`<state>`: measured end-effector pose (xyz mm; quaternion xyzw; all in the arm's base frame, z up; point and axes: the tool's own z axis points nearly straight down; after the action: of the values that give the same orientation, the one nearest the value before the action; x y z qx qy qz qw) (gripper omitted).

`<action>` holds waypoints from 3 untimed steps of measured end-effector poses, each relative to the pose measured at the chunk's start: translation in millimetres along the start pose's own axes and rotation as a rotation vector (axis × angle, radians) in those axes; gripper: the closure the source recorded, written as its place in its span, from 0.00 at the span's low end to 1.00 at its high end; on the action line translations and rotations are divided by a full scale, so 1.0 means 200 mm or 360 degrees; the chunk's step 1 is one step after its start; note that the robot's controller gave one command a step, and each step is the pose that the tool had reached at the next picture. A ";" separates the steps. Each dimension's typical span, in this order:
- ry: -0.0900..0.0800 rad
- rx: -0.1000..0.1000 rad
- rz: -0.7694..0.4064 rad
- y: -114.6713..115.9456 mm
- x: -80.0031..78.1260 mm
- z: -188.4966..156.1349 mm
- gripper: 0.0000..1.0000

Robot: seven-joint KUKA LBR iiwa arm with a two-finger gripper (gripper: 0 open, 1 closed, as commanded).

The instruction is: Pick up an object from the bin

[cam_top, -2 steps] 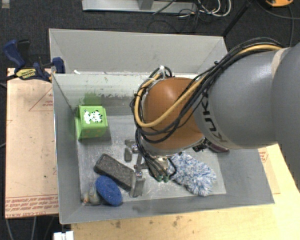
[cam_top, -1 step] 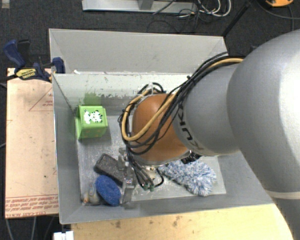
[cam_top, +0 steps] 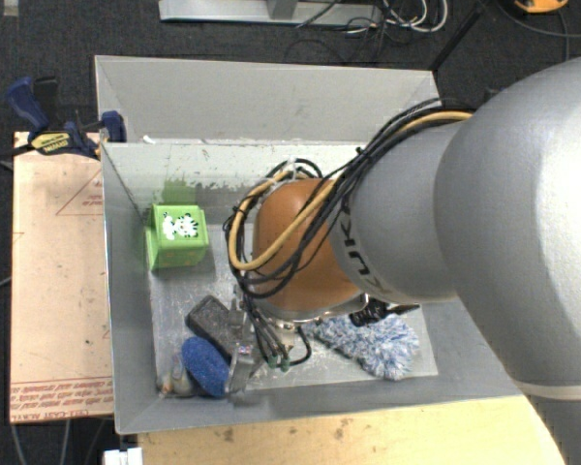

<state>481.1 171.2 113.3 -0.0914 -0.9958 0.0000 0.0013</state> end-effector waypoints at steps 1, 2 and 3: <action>-0.0005 -0.0003 0.0033 0.00 0.00 -0.06 0.00; -0.0022 -0.0011 0.0162 -0.02 -0.02 0.22 0.00; -0.0005 -0.0006 0.0216 -0.04 0.00 0.21 1.00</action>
Offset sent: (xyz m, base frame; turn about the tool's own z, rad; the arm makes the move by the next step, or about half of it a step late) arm -0.0010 -0.0057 -0.0433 0.1015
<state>479.8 163.6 71.9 -0.1589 -0.9873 -0.0018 -0.0006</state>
